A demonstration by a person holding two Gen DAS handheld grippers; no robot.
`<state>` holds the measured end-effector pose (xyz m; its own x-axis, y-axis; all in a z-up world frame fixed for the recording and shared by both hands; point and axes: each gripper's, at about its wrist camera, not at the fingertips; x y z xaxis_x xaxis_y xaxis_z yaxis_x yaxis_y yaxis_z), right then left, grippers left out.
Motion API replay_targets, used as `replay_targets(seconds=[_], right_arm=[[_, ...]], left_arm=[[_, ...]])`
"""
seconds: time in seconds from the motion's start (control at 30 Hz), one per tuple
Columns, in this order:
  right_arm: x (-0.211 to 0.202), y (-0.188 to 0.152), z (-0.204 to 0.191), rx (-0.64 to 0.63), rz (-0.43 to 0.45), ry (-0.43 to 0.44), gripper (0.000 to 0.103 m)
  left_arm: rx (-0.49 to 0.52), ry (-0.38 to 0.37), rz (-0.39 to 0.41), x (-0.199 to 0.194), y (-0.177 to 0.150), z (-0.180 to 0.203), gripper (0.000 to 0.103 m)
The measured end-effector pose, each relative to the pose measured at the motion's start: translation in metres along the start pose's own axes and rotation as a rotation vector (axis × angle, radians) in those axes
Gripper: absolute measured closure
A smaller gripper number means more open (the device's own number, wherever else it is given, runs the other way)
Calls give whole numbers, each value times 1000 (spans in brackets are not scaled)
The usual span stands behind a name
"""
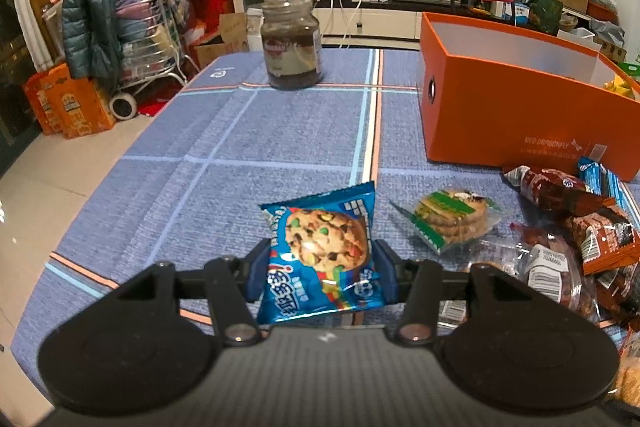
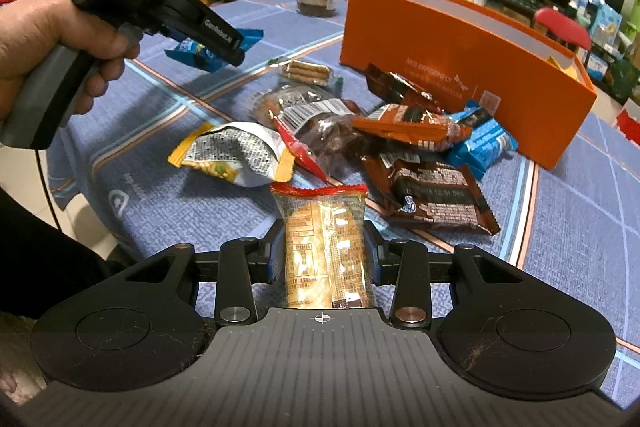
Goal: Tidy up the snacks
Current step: 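Carry both bags over the orange box and open both grippers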
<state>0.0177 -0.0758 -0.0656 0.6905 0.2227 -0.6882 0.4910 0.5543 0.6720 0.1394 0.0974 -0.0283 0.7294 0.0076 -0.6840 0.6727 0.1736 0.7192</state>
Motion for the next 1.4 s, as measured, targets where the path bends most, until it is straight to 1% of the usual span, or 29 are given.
replay_targets(seconds=[0.3, 0.47, 0.67, 0.8, 0.87, 0.93, 1.03, 1.1, 1.2, 1.27, 1.37, 1.4], right_arm=[[4, -4, 5, 9, -32, -11, 81], [-2, -6, 8, 4, -40, -45, 81], [-15, -1, 12, 10, 0, -74, 81], [-28, 11, 19, 36, 54, -84, 81], [-36, 23, 32, 65, 91, -102, 81], [-43, 40, 55, 109, 139, -145, 81], [-45, 68, 97, 192, 195, -204, 81], [-36, 88, 124, 222, 205, -259, 81], [-11, 115, 162, 270, 203, -293, 81], [8, 128, 181, 296, 191, -290, 81], [43, 142, 203, 309, 123, -319, 80], [52, 144, 207, 312, 97, -326, 77]], left_arm=[[-2, 3, 4, -3, 4, 0, 52], [-17, -13, 3, -5, 7, -1, 52], [-19, -36, 29, -16, 9, 1, 52], [15, -48, 102, -33, 18, 12, 52], [18, -85, 125, -40, 31, 21, 52], [22, -121, 146, -44, 45, 33, 52], [32, -180, 122, -36, 67, 55, 52], [35, -193, 117, -24, 83, 75, 52], [35, -207, 103, -5, 105, 105, 52], [36, -204, 96, 8, 117, 127, 52], [65, -177, 61, 38, 129, 160, 52], [76, -166, 39, 47, 129, 166, 49]])
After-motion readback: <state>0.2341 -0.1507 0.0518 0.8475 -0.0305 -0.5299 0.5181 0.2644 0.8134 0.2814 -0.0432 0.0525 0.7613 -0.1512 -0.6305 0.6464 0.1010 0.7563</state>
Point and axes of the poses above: each gripper's, at about its wrist camera, not at the fingertips, and x roughly the way its jaws point, z to its right, y to its top, and after that the axes turned 14 degrees about -x, right-handed
